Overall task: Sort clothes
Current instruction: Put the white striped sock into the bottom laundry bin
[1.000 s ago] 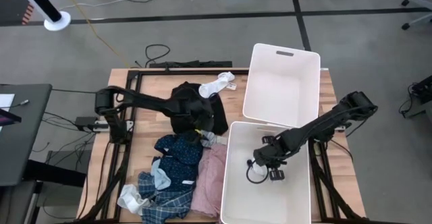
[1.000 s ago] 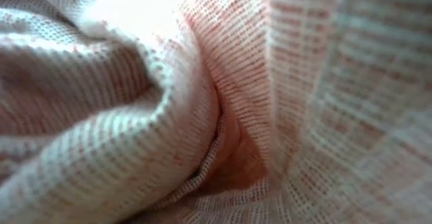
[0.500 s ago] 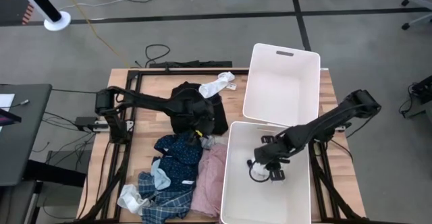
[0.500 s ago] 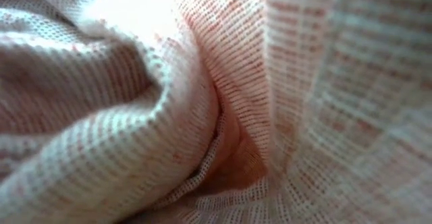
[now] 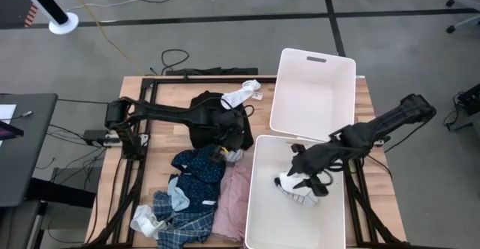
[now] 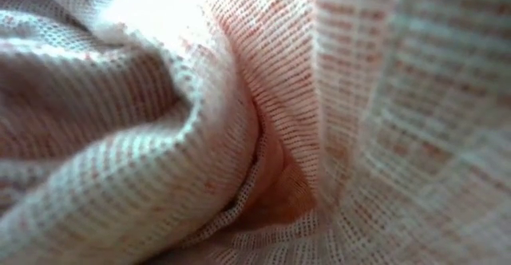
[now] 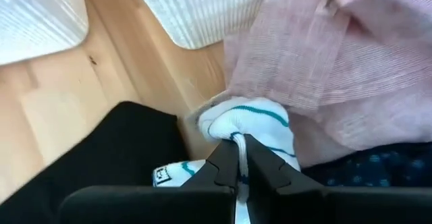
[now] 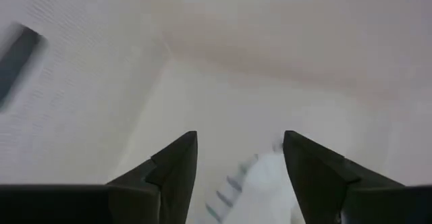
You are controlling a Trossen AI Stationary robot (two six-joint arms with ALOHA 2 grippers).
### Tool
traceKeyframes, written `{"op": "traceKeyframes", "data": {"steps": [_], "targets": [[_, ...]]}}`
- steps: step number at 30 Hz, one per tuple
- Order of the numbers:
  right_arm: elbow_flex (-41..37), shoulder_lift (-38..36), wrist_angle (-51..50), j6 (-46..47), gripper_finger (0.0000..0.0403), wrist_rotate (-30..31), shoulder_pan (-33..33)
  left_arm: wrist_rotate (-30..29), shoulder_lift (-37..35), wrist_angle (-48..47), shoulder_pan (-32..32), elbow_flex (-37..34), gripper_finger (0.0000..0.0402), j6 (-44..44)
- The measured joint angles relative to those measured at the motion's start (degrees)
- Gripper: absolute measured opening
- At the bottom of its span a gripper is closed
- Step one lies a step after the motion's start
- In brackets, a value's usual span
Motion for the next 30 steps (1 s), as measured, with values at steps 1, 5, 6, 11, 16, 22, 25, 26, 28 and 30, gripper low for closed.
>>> {"op": "traceKeyframes", "data": {"steps": [1, 5, 6, 11, 16, 22, 25, 26, 28, 30], "targets": [[0.02, -0.81, 1.11, -1.13, 0.0235, 0.13, 0.18, -0.91, -0.02, -1.55, -0.27, 1.20, 0.0001, 0.01], [0.02, -3.61, 4.72, -5.68, 0.0235, 3.03, 0.94, -4.63, -0.07, -7.96, -1.26, 6.16, 0.0001, 0.23], [0.02, -4.07, 5.43, -6.77, 0.0235, 3.61, 1.06, -5.88, -0.07, -9.47, -1.53, 7.38, 0.0001, 0.25], [0.02, -5.05, 8.30, -11.85, 0.0235, 7.22, 0.92, -9.68, -0.07, -16.59, -2.69, 13.24, 0.0001, 0.26], [0.02, -4.55, 12.94, -16.50, 0.0235, 8.71, -0.24, -12.73, -0.74, -21.85, -3.68, 18.87, 0.0001, 0.10], [0.02, -4.54, 16.17, -19.71, 0.0235, 10.91, -2.50, -15.14, -4.29, -24.56, -4.78, 23.58, 0.0000, -0.41], [0.02, -4.54, 17.30, -20.79, 0.0234, 11.98, -3.73, -16.58, -7.08, -24.72, -5.21, 24.69, 0.0000, -0.92], [0.02, -4.54, 17.85, -21.02, 0.0234, 11.99, -4.10, -17.21, -8.13, -24.45, -5.30, 24.76, 0.0000, -1.29], [0.02, -4.54, 19.13, -21.47, 0.0234, 12.04, -5.14, -17.85, -10.26, -23.23, -5.49, 24.77, 0.0000, -1.68], [0.02, -4.54, 20.43, -22.28, 0.0234, 12.11, -6.06, -18.17, -12.21, -21.84, -5.65, 24.82, 0.0000, -1.83]]}}
